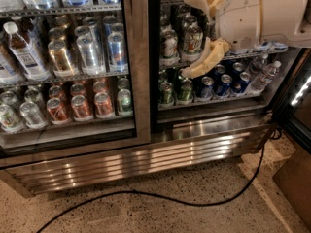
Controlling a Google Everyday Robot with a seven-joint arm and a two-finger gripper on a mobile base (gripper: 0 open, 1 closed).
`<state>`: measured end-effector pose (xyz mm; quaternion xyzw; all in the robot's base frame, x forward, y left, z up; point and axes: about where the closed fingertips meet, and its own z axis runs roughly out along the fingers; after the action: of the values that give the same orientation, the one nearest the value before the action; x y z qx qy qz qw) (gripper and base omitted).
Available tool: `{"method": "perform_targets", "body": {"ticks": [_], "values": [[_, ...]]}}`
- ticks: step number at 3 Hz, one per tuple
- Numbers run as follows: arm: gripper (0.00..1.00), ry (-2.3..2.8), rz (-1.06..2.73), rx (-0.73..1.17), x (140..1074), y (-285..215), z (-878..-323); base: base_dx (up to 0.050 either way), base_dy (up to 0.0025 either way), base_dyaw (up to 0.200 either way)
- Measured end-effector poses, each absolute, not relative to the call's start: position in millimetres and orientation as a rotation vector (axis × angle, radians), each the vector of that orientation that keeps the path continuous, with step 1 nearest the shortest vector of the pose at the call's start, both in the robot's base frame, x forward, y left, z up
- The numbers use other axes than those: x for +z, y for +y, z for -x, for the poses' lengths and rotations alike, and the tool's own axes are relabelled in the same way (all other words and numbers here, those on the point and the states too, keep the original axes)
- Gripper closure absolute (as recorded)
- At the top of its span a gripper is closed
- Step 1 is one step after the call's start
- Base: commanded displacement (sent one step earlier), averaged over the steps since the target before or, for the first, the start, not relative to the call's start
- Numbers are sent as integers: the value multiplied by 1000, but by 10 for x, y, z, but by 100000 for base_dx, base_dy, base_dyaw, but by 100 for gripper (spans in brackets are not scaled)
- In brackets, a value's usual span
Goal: Open right fridge door
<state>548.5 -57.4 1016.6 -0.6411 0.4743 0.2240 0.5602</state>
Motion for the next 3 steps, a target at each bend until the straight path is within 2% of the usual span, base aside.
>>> {"method": "perform_targets", "body": {"ticks": [3], "values": [[0, 952, 1498, 838, 10435, 95, -5681, 0, 0, 0]]}}
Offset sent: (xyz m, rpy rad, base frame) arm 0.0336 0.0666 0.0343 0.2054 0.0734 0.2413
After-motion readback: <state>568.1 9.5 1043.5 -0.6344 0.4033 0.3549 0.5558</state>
